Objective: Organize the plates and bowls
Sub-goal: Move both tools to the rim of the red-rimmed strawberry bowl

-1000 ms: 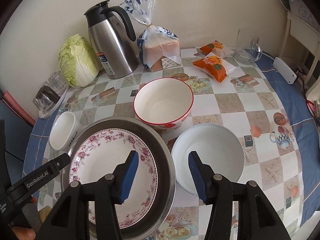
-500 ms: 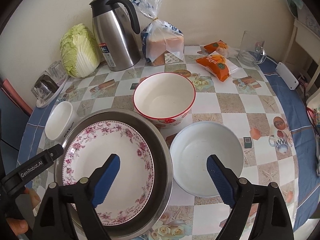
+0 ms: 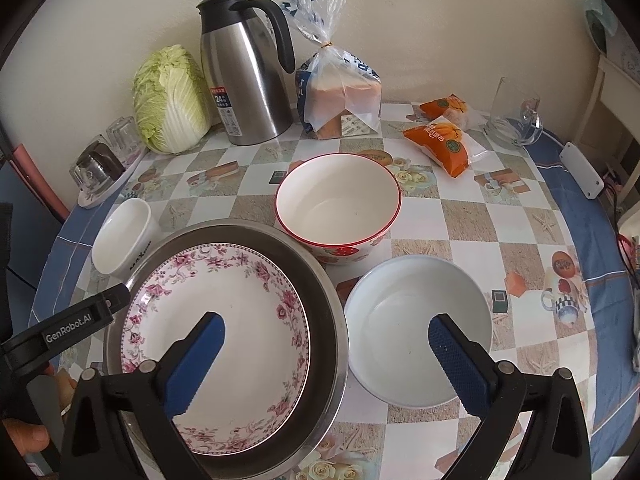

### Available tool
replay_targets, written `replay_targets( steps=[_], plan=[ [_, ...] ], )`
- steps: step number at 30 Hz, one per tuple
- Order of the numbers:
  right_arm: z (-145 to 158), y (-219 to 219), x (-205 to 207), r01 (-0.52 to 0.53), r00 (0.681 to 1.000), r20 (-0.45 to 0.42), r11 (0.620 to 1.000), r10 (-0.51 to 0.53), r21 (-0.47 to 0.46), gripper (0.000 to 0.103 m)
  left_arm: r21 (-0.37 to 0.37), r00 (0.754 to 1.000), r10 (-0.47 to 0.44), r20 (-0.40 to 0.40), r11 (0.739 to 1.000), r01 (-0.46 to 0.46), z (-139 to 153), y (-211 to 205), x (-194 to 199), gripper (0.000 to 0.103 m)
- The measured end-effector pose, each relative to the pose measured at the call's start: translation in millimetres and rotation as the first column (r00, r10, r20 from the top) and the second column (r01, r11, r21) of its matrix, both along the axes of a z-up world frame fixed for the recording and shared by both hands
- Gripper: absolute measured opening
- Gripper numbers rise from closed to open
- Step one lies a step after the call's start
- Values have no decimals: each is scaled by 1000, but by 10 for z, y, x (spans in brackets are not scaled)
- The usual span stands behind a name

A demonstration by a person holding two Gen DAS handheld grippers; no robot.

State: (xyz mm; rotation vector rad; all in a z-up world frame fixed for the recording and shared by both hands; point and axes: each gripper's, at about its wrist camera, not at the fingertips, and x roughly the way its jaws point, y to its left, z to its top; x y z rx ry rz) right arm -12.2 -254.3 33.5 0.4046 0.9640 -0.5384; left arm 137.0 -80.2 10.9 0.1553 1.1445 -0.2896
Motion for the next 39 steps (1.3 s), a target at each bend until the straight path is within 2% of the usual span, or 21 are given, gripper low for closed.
replay_targets(
  steps=[10, 21, 31, 39],
  plan=[
    [40, -131, -34, 35, 996, 80, 999, -34, -6, 103, 4, 999, -11, 32, 1000, 11, -24, -88, 63, 94],
    [74, -281, -16, 52, 993, 110, 999, -50, -16, 103, -60, 987, -139, 76, 988, 144, 169, -520, 125, 94],
    [110, -414, 25, 46, 994, 98, 999, -44, -20, 103, 31, 958, -259, 122, 966, 257, 376, -873, 283, 94],
    [217, -721, 60, 72, 994, 80, 997, -69, -31, 103, 15, 950, -287, 120, 958, 288, 461, -1081, 416, 94]
  ],
)
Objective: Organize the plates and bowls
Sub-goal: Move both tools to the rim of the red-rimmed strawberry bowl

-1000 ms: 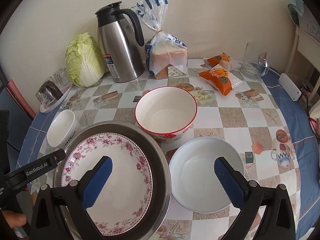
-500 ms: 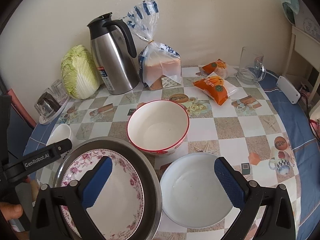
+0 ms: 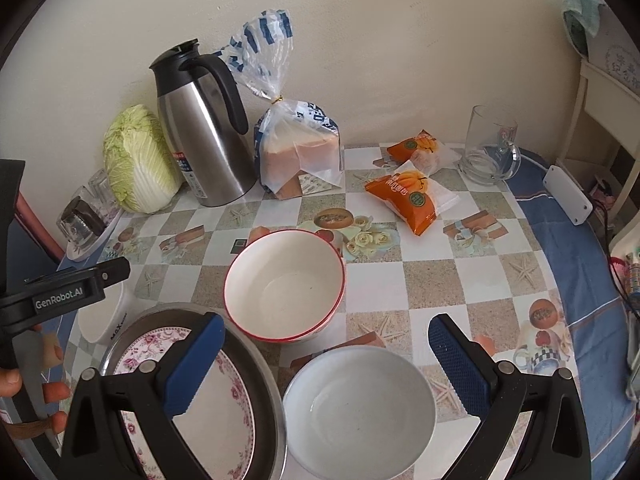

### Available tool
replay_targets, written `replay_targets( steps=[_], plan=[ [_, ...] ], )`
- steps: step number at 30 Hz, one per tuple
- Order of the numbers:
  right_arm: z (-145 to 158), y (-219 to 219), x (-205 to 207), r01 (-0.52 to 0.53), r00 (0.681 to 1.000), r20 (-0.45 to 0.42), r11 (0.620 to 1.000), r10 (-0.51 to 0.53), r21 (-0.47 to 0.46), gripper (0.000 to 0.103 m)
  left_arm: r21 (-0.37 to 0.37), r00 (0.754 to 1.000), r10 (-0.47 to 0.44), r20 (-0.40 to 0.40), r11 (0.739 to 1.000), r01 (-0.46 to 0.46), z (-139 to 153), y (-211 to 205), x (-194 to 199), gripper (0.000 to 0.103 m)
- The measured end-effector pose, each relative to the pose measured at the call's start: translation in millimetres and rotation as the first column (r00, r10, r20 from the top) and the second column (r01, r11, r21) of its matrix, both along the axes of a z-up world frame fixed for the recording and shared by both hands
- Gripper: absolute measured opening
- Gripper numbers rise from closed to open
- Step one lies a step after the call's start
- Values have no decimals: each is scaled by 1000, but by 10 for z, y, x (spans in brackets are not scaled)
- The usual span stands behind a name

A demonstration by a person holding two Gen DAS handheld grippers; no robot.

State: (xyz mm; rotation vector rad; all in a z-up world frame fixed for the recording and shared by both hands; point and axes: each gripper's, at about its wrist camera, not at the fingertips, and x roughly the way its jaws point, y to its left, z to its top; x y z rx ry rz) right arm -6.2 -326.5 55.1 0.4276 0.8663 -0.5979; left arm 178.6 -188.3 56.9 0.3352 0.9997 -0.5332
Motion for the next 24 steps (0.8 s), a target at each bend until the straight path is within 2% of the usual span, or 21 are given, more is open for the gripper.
replay_targets(
  steps=[5, 10, 15, 20, 24],
  plan=[
    [32, -152, 51, -7, 1000, 0, 1000, 7, 23, 103, -10, 1000, -9, -25, 1000, 9, 19, -140, 79, 94],
    [35, -384, 83, 11, 1000, 25, 996, -14, 88, 103, -22, 999, -6, -48, 1000, 5, 37, -264, 144, 94],
    [-37, -543, 146, 28, 1000, -9, 993, -28, 115, 103, -70, 994, -1, -109, 998, -6, -29, -382, 184, 94],
    [-219, -596, 239, 25, 998, -56, 991, -18, 129, 103, -61, 983, -26, -181, 998, 15, -221, -548, 147, 94],
    [-377, -630, 311, 27, 995, -98, 990, -14, 135, 102, -51, 981, -41, -188, 998, 32, -312, -669, 103, 94]
  ],
)
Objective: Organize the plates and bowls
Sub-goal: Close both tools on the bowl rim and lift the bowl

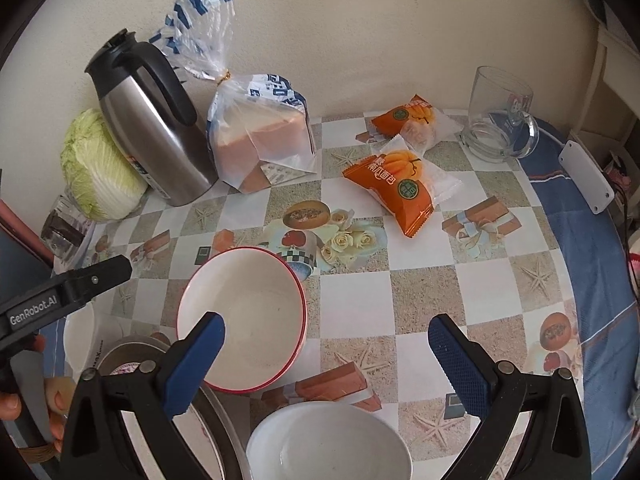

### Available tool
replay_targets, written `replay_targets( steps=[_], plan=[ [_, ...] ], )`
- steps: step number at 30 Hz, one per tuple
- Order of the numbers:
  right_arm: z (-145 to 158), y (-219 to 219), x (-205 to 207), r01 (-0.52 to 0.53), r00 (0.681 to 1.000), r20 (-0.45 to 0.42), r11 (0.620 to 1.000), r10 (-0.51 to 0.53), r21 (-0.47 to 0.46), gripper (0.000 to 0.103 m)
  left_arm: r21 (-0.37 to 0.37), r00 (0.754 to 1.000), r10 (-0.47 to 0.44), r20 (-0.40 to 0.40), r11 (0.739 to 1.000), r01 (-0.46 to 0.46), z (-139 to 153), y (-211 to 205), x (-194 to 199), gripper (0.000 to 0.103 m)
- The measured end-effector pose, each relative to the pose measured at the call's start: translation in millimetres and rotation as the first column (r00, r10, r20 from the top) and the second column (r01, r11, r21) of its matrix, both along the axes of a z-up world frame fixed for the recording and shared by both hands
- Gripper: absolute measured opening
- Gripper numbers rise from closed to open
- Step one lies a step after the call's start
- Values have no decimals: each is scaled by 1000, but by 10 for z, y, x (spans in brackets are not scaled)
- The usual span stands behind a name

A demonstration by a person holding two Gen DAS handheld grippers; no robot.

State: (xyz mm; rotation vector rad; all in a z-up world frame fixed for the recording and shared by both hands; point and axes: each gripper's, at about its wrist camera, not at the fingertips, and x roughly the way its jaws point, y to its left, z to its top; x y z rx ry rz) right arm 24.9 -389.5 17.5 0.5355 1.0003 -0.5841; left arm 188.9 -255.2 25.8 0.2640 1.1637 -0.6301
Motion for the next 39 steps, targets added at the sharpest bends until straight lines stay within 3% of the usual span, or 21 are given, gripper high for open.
replay_targets(
  steps=[15, 18, 20, 21, 26, 30, 32, 39],
  plan=[
    [-411, -31, 237, -42, 996, -80, 999, 43, 21, 97, 63, 998, -38, -48, 997, 41, -422, -323, -56, 91],
    [-452, -44, 274, -49, 993, -104, 999, 51, 16, 88, 66, 997, -41, -64, 997, 45, -480, -359, -47, 74],
    [-473, -64, 289, -49, 993, -101, 998, 52, 33, 82, 69, 996, -47, -75, 996, 53, -527, -380, -51, 72],
    [-483, -71, 298, -50, 993, -102, 998, 53, 37, 80, 68, 995, -52, -80, 996, 58, -547, -390, -57, 67],
    [-539, -82, 331, -59, 994, -94, 997, 64, 56, 53, 55, 989, -76, -128, 995, 84, -672, -457, -109, 45],
    [-598, -76, 361, -61, 993, -96, 995, 69, 75, 37, 51, 984, -89, -155, 994, 97, -774, -501, -158, 28],
    [-633, -79, 367, -59, 993, -94, 994, 68, 93, 29, 47, 982, -96, -165, 993, 105, -809, -524, -175, 23],
    [-734, -17, 424, -78, 990, -105, 988, 92, 134, 19, 38, 980, -86, -179, 995, 94, -871, -558, -196, 17]
  ],
)
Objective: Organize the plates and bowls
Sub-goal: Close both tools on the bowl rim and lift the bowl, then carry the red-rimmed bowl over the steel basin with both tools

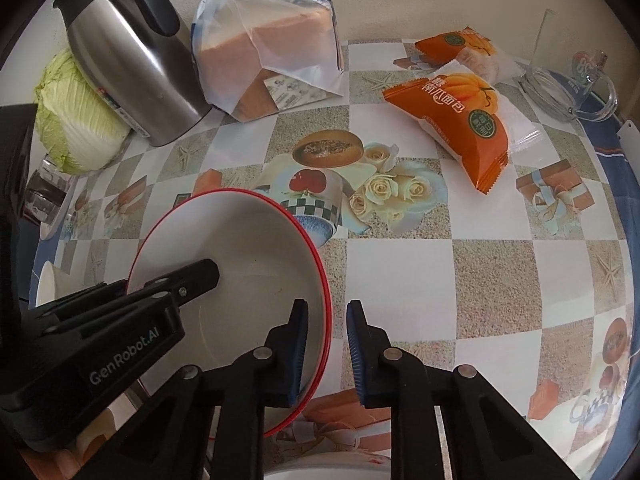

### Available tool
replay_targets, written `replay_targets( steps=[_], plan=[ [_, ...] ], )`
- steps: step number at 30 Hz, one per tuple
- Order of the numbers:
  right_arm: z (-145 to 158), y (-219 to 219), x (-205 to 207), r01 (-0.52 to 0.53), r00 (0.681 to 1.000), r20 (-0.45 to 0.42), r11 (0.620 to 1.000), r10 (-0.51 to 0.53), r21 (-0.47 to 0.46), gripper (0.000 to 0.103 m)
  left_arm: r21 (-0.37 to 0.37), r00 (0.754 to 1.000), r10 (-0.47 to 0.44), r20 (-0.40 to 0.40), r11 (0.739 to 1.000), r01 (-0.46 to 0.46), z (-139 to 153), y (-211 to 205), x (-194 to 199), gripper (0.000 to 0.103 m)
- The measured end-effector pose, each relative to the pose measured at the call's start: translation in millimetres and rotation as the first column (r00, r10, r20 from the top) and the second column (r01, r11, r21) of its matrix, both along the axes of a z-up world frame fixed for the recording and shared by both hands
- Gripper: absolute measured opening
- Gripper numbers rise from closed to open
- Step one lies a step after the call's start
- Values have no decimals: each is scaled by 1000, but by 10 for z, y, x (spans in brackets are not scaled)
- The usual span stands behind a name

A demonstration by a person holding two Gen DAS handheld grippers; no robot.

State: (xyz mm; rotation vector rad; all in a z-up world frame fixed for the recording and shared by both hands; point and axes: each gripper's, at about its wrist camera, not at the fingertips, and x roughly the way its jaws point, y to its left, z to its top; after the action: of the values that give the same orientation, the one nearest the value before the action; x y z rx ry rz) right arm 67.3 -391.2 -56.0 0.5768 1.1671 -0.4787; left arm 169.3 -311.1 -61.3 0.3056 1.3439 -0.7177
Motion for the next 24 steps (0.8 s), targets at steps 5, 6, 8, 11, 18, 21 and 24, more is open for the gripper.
replay_targets(
  steps=[5, 6, 8, 11, 18, 21, 24],
  plan=[
    [0, 55, 12, 0, 1000, -1, 1000, 0, -8, 14, -15, 1000, 6, 3, 1000, -6, 22, 36, -19, 16],
    [6, 51, 2, 4, 1000, 4, 1000, -4, -5, 14, -19, 1000, 5, 8, 1000, -5, 41, 40, -30, 16],
    [40, 31, -21, 15, 1000, 22, 1000, -15, 2, 14, -45, 1000, 3, 17, 999, -2, 124, 61, -54, 16],
    [175, 9, -73, 28, 998, 48, 999, -27, -19, 14, -69, 999, 4, 50, 998, 0, 291, 70, -112, 16],
    [565, 135, -145, 24, 995, 97, 997, -16, -78, 14, -99, 992, 29, 125, 995, -17, 680, 250, -246, 16],
    [672, 262, -191, 11, 994, 111, 996, -1, -88, 14, -103, 987, 44, 152, 994, -29, 783, 364, -294, 16],
    [752, 393, -238, 2, 993, 119, 995, 10, -99, 14, -110, 985, 56, 164, 993, -38, 868, 505, -351, 16]
  ],
)
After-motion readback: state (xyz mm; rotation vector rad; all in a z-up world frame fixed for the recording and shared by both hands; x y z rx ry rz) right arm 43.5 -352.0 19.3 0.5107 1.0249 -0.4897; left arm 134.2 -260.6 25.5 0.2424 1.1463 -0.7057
